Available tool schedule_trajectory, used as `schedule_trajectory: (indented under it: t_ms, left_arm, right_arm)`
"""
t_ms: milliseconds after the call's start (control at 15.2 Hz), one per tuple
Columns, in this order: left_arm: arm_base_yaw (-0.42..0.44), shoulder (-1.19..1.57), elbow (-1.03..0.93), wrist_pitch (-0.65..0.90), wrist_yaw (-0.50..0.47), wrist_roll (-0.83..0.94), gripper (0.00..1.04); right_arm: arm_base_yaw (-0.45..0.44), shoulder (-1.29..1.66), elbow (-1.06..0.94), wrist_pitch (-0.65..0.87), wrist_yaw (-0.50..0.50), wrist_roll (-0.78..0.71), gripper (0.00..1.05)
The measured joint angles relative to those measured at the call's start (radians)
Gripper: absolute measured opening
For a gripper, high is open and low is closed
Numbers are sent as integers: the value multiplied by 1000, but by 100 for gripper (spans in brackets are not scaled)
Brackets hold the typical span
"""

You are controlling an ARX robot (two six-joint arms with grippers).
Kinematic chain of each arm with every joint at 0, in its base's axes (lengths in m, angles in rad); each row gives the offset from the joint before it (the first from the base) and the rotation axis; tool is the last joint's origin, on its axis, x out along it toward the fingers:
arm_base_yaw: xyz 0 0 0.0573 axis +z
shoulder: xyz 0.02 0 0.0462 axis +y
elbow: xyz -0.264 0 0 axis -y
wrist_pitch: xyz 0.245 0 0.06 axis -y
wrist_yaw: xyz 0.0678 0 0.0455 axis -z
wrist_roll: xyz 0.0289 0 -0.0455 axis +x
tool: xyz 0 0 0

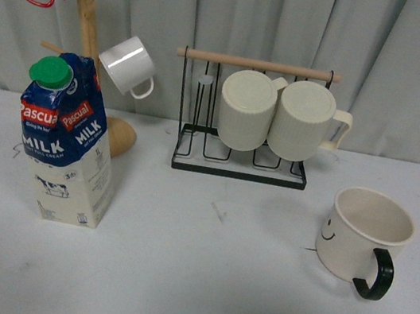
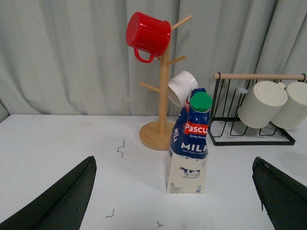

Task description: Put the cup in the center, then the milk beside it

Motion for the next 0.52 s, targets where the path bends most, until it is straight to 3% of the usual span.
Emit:
schedule_trajectory:
  t_ms: [262,328,393,459,525]
  left_arm:
    - [0,0,0,0,0,0,98]
    - [0,0,0,0,-1,0,98]
    - [0,0,0,1,4,0,98]
    - [0,0,0,0,-2,0,98]
    - [0,0,0,0,-1,0,98]
  right_arm:
    - [0,0,0,0,0,0,98]
    - [-45,37,11,-13,-130,-24,98]
    - [-175,253,50,110,-378,-56,98]
    - [-214,431,90,250,-495,-58,98]
    - [-187,628,140,411,-547,-48,98]
